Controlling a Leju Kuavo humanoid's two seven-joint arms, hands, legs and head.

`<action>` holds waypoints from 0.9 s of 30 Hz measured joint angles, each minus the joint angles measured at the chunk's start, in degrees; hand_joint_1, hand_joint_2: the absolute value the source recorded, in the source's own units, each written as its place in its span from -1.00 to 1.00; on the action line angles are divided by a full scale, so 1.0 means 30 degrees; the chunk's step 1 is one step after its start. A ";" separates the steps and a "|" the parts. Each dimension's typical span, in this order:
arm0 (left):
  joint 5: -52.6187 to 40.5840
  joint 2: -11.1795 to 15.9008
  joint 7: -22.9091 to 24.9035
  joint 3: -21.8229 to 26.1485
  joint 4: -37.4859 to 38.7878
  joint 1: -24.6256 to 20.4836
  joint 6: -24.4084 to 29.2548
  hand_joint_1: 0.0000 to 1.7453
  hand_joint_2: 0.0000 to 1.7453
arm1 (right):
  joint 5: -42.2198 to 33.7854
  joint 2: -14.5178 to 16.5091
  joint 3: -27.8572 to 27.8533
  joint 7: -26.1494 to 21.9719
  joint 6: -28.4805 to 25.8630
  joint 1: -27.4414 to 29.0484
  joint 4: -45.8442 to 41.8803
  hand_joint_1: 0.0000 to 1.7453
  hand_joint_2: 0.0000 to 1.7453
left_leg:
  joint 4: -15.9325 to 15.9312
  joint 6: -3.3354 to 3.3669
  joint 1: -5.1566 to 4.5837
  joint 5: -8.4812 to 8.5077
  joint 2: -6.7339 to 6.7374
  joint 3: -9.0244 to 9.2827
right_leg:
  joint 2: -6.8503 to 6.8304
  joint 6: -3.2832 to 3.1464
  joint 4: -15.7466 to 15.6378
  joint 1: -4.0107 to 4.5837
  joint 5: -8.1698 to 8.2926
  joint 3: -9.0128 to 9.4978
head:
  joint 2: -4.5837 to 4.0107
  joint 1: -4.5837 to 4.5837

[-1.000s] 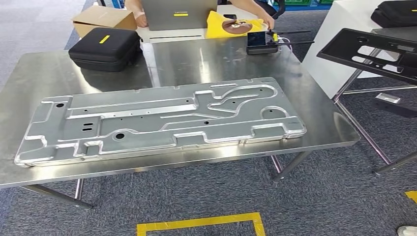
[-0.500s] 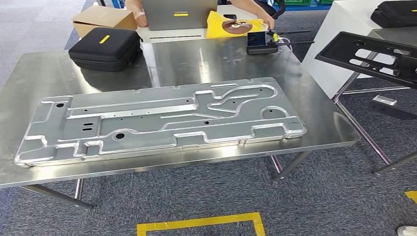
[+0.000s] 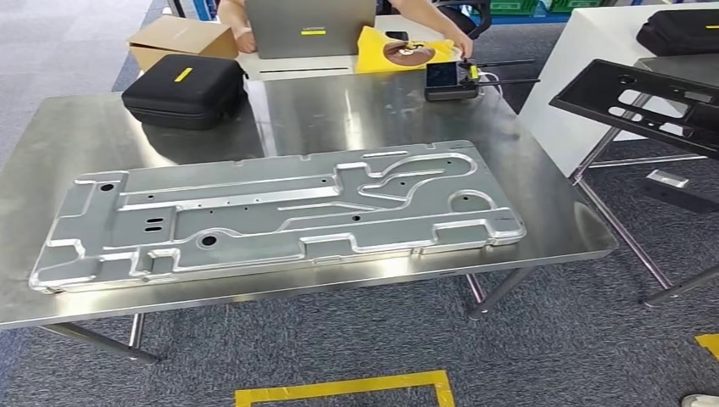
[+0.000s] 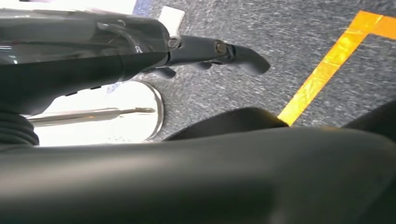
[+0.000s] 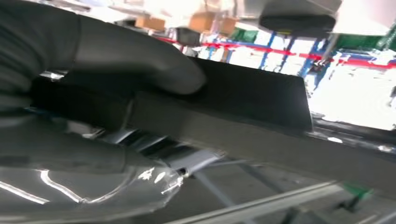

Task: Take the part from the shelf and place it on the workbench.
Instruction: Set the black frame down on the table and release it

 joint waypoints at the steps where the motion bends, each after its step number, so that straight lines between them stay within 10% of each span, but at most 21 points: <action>1: 0.0002 -0.0005 0.0000 0.0000 0.0000 0.0018 -0.0002 -1.00 1.00 | 0.0000 0.0006 0.0000 -0.0002 0.0011 0.0108 0.0002 1.00 1.00 | 0.0038 -0.0119 0.0086 -0.0090 -0.0003 0.0054 | -0.0010 0.0143 0.0509 -0.0105 0.0069 -0.0414 | 0.0000 0.0002; 5: 0.0003 0.0040 0.0000 0.0002 0.0002 0.0057 -0.0002 -1.00 1.00 | 0.0002 0.0113 -0.0024 -0.0011 0.0024 0.0253 0.0057 1.00 1.00 | 0.0837 -0.1006 0.0556 -0.0857 -0.0069 0.0079 | -0.0011 0.0999 -0.2370 -0.0584 0.2194 0.0474 | 0.0000 0.0051; 11: 0.0005 0.0111 -0.0002 0.0002 0.0007 0.0057 0.0007 -1.00 1.00 | 0.0005 0.0297 -0.0055 -0.0029 0.0046 0.0648 0.0082 1.00 1.00 | 0.1745 -0.1567 0.0457 -0.1538 -0.0103 -0.0233 | 0.0135 -0.0015 -0.2535 -0.0648 0.1802 0.0602 | 0.0000 0.0095; 14: 0.0007 0.0120 -0.0006 0.0002 0.0007 0.0025 0.0018 -1.00 1.00 | 0.0002 0.0233 -0.0157 -0.0025 0.0038 0.0611 0.0000 1.00 1.00 | 0.4760 -0.1529 0.0393 -0.2794 -0.0052 -0.1864 | 0.0051 -0.0183 -0.2485 -0.0509 0.1682 0.0698 | 0.0000 0.0097; 17: 0.0011 0.0117 -0.0018 0.0000 0.0007 0.0068 0.0026 -1.00 1.00 | 0.0002 0.0237 -0.0195 -0.0029 0.0035 0.0747 -0.0098 1.00 1.00 | 0.6713 -0.0972 -0.0009 -0.2703 -0.0044 -0.3449 | 0.0026 -0.0397 -0.2493 -0.0085 0.1490 0.0907 | 0.0000 0.0097; 22: 0.0014 0.0202 -0.0062 0.0006 0.0005 0.0084 0.0168 -1.00 1.00 | -0.0009 0.0355 -0.0337 -0.0035 0.0022 0.0816 -0.0257 1.00 1.00 | 0.2691 0.1544 -0.1247 0.0089 -0.0234 -0.2249 | 0.0065 -0.0754 -0.2736 0.0536 0.1152 0.1472 | 0.0000 0.0208; 24: 0.0018 0.0180 -0.0078 0.0007 0.0007 0.0092 0.0219 -1.00 1.00 | -0.0015 0.0399 -0.0370 -0.0071 0.0016 0.0931 -0.0277 1.00 1.00 | 0.2235 0.1740 -0.1371 0.0074 -0.0244 -0.1999 | 0.0086 -0.0662 -0.2920 0.0422 0.1181 0.1546 | 0.0000 0.0257; 27: 0.0018 0.0153 -0.0144 0.0009 0.0007 0.0064 0.0299 -1.00 1.00 | -0.0020 0.0226 -0.0508 -0.0133 -0.0011 0.1127 -0.0383 1.00 1.00 | 0.0962 0.1384 -0.1133 0.0239 -0.0199 -0.1261 | 0.0043 -0.0534 -0.2569 0.0406 0.0820 0.1462 | 0.0000 0.0244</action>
